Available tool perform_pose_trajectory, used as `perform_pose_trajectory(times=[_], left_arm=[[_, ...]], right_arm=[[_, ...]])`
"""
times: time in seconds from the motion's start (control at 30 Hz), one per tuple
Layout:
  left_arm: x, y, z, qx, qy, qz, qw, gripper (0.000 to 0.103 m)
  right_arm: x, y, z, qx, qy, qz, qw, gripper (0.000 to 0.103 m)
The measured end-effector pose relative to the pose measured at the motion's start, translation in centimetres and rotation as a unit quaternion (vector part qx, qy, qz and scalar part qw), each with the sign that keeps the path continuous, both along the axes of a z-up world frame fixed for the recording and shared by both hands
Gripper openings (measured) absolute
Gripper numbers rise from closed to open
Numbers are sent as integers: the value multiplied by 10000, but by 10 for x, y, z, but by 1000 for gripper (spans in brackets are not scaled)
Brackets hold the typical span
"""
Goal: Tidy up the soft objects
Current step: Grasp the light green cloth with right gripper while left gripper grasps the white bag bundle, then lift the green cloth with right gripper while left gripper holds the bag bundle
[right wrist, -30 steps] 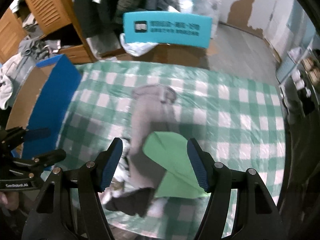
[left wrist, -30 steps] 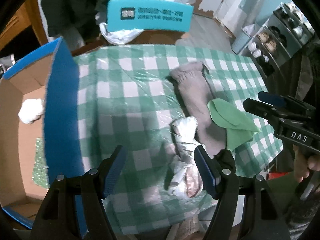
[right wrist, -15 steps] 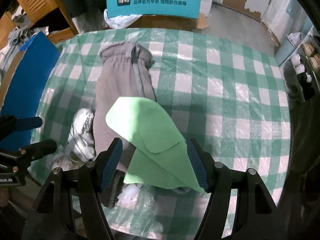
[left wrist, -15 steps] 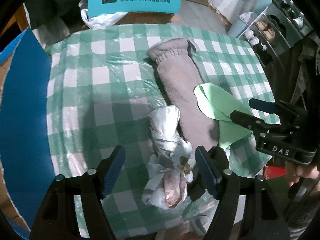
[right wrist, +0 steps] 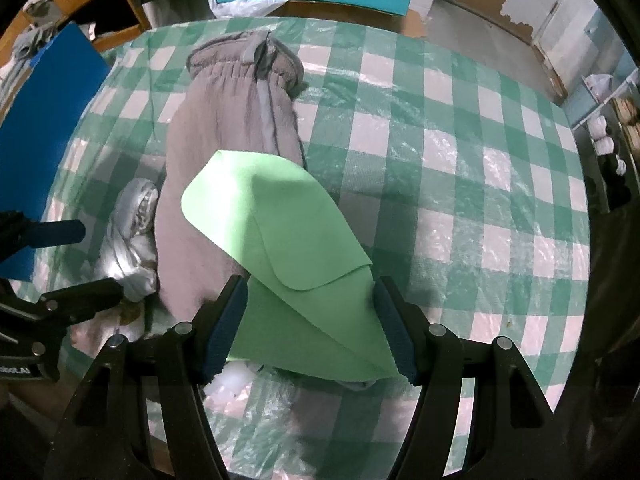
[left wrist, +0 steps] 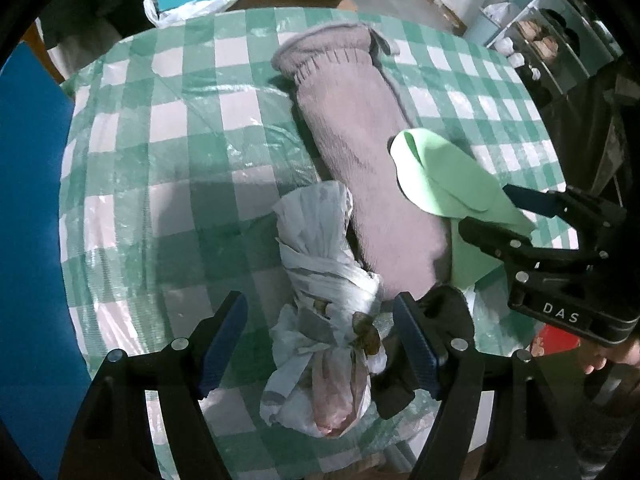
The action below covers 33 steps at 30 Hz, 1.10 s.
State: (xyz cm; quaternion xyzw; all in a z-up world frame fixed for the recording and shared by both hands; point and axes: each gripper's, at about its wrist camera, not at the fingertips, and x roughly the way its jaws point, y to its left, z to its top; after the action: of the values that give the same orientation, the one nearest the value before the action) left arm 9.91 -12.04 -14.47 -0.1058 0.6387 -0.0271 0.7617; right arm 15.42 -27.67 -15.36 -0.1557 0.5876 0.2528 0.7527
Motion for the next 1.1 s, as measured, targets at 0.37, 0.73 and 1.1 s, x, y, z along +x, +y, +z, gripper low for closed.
perform_pose_trajectory(times=[0.37, 0.73, 1.1], left_arm=[[2, -6, -12, 208, 97, -256, 9994, 72], [0, 10, -3, 317, -106, -122, 9994, 44], [-2, 35, 14, 309, -315, 159, 9989, 43]], right_arm=[[4, -1, -7, -174, -75, -53, 9998, 25], [16, -11, 10, 301, -123, -500, 9982, 10], [9, -12, 43, 1097, -98, -484, 9927, 10]])
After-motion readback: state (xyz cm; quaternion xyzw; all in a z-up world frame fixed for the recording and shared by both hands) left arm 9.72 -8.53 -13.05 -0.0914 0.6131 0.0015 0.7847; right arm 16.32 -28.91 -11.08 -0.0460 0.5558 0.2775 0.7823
